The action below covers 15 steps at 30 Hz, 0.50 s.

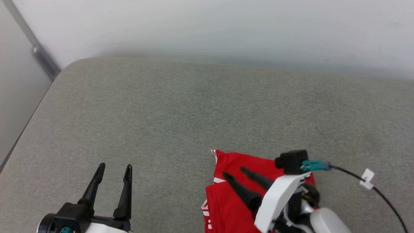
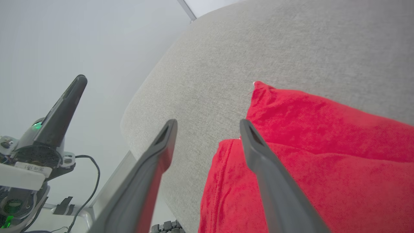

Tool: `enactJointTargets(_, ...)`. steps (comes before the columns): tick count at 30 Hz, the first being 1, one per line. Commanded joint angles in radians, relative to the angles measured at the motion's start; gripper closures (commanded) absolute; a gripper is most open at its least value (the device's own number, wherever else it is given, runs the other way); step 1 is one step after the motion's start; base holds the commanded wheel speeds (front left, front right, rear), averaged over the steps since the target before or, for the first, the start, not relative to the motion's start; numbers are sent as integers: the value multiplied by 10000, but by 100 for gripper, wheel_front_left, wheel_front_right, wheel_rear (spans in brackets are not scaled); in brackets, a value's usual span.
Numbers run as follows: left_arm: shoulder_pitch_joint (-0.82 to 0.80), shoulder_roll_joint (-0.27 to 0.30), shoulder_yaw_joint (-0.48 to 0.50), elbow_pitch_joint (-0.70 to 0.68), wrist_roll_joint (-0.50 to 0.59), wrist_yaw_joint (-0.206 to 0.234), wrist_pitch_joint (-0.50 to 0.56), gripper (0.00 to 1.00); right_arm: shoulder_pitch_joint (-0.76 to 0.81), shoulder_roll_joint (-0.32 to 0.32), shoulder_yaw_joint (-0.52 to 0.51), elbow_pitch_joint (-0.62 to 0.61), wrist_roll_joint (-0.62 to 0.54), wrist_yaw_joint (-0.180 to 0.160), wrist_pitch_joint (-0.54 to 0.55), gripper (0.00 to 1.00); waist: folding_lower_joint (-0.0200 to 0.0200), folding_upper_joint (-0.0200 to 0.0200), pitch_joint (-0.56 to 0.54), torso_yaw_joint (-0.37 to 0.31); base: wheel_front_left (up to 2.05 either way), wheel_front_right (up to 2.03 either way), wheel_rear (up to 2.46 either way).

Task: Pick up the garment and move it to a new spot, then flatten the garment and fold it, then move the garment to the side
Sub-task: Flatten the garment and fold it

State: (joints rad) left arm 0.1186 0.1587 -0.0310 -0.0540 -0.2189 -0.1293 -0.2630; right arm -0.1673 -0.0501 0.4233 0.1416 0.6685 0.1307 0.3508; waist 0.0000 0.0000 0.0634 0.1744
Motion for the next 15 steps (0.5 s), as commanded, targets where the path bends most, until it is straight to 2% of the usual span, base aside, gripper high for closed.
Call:
enactJointTargets(1, -85, -4, -32, 9, -13, -13, -22, 0, -208, -2, -243, -34, -316, 0, -123, 0, 0, 0, 5, -99, 0, 0, 0)
enactJointTargets(5, -127, -26, -74, -3, -2, -13, -22, 0, -633, -150, -775, -323, -1924, 0, -447, 0, 0, 0, 2, -285, 0, 0, 0)
enactJointTargets(10, -159, -25, -90, -41, 4, -13, -22, 0, -930, -1065, -1326, -668, -3761, -2, -1361, 0, 0, 0, -44, -537, 0, 0, 0)
enactJointTargets(15, -161, -82, -51, -165, -4, -13, -22, 0, -824, -1951, -2110, -1059, -5011, -3, -2430, 0, 0, 0, -52, -784, 0, 0, 0)
